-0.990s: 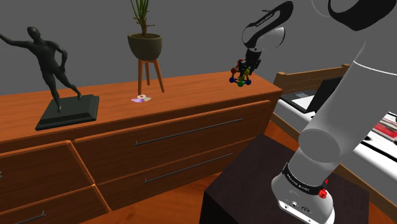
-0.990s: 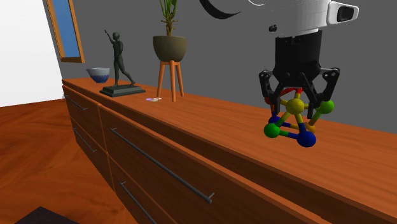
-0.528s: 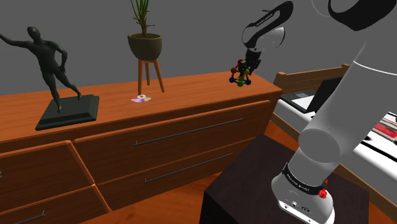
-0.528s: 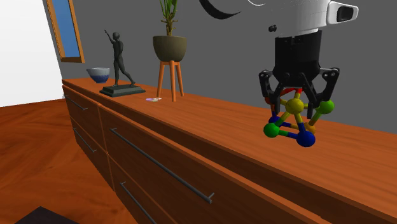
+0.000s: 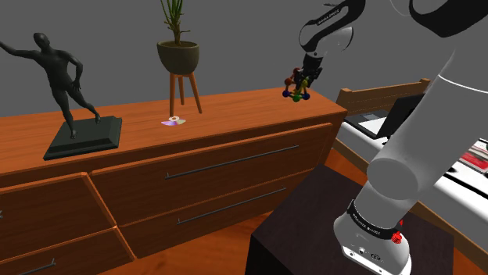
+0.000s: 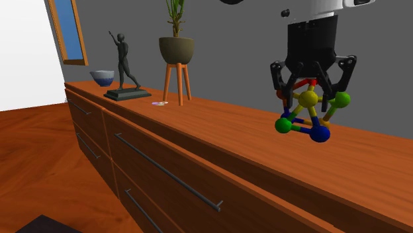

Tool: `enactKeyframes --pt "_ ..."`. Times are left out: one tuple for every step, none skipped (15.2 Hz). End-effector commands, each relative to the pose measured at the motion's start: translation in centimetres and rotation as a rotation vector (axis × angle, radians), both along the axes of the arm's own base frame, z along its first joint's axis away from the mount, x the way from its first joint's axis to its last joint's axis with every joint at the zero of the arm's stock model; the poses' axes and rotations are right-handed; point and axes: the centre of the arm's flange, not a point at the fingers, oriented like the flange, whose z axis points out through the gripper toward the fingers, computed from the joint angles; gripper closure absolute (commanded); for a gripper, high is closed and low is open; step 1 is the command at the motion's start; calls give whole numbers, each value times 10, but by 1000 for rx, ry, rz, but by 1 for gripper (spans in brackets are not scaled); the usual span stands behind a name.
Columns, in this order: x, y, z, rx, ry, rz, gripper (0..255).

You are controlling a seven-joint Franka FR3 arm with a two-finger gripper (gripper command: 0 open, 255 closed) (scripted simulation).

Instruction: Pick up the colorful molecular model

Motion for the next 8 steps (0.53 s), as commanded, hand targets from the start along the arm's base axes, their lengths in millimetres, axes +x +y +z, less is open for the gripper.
enactKeyframes --pt "-1 -1 11 0 0 0 255" --pt "-1 -1 16 0 0 0 255" --pt "-1 -1 21 0 0 0 255" --pt "-1 -1 27 0 0 0 255" --pt "-1 -1 32 0 0 0 255" --pt "-1 -1 37 0 0 0 255" --pt "-1 -1 42 0 0 0 255" --pt "-1 -1 48 0 0 0 255"
